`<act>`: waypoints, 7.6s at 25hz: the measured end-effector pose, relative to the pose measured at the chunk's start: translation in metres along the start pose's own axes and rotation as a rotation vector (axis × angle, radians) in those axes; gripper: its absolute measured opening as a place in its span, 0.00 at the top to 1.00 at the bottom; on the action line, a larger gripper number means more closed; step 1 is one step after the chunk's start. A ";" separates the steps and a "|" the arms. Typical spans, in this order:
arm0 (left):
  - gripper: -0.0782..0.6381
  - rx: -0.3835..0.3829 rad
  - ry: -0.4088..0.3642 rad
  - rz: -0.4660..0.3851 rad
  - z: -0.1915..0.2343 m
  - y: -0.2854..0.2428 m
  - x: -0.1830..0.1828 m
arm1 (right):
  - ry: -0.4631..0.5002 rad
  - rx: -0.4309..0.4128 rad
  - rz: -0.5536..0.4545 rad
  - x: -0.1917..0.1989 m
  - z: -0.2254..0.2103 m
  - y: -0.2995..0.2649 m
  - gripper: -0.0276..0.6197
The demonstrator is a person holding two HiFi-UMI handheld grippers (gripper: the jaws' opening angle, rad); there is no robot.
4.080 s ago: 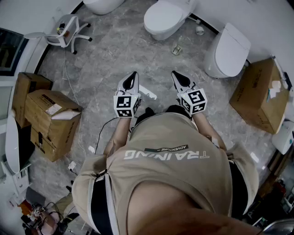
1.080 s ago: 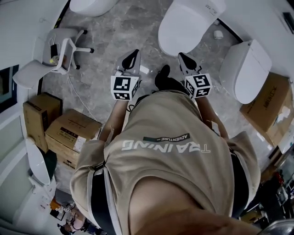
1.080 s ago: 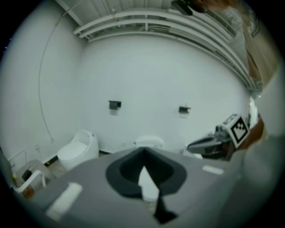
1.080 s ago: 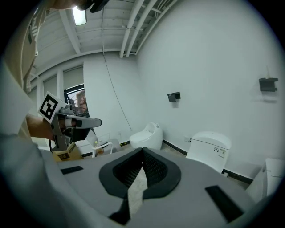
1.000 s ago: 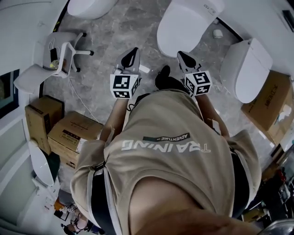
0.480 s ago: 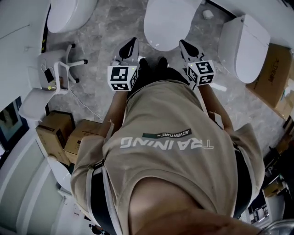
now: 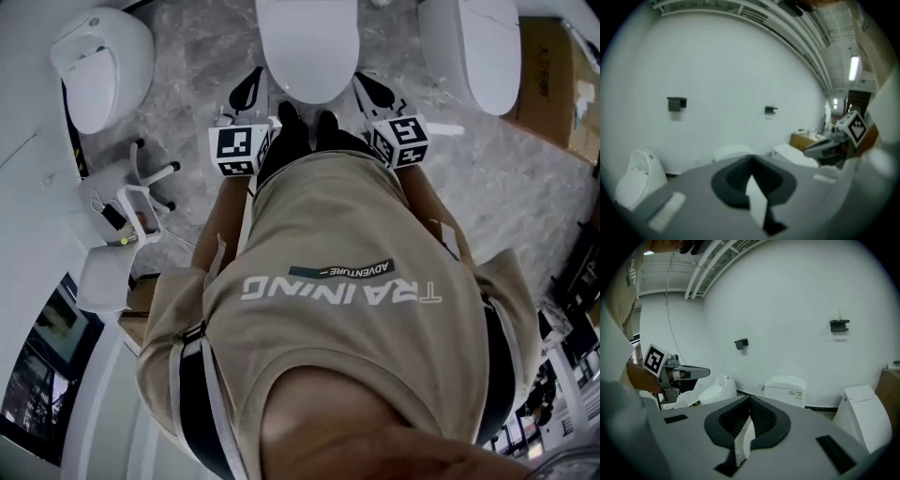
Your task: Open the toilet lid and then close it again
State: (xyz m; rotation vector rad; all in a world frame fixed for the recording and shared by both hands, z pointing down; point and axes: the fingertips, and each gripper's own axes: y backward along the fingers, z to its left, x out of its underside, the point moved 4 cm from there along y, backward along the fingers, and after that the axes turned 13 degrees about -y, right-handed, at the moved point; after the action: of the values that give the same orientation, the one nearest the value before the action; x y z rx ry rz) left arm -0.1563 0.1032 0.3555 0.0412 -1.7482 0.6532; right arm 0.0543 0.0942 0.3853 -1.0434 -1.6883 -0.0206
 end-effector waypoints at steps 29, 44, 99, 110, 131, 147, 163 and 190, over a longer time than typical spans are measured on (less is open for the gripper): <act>0.88 0.309 0.258 0.324 -0.019 -0.098 0.215 | -0.203 0.194 0.274 0.132 -0.070 -0.069 0.94; 0.88 0.235 0.388 0.662 -0.087 -0.154 0.374 | -0.154 0.079 0.524 0.293 -0.149 -0.142 0.94; 0.68 0.225 0.901 0.766 -0.104 -0.196 0.462 | -0.235 -0.015 0.539 0.348 -0.144 -0.177 0.94; 0.68 0.202 0.854 0.770 -0.098 -0.187 0.439 | -0.212 -0.048 0.599 0.354 -0.133 -0.158 0.94; 0.69 0.263 0.878 0.700 -0.076 -0.165 0.339 | -0.249 -0.019 0.608 0.318 -0.142 -0.131 0.94; 0.66 0.346 0.893 0.600 -0.034 -0.169 0.265 | -0.153 -0.093 0.481 0.216 -0.129 -0.146 0.94; 0.72 0.415 0.934 0.420 -0.011 -0.169 0.208 | -0.125 -0.126 0.461 0.139 -0.152 -0.167 0.94; 0.88 0.356 0.446 0.462 0.015 -0.259 0.098 | -0.042 -0.058 0.454 0.006 -0.147 -0.190 0.94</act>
State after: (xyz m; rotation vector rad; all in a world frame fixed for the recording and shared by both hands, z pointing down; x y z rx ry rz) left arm -0.1047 -0.0911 0.5462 -0.2521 -1.1981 1.2062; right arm 0.0466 -0.0915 0.5384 -1.4581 -1.4604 0.2495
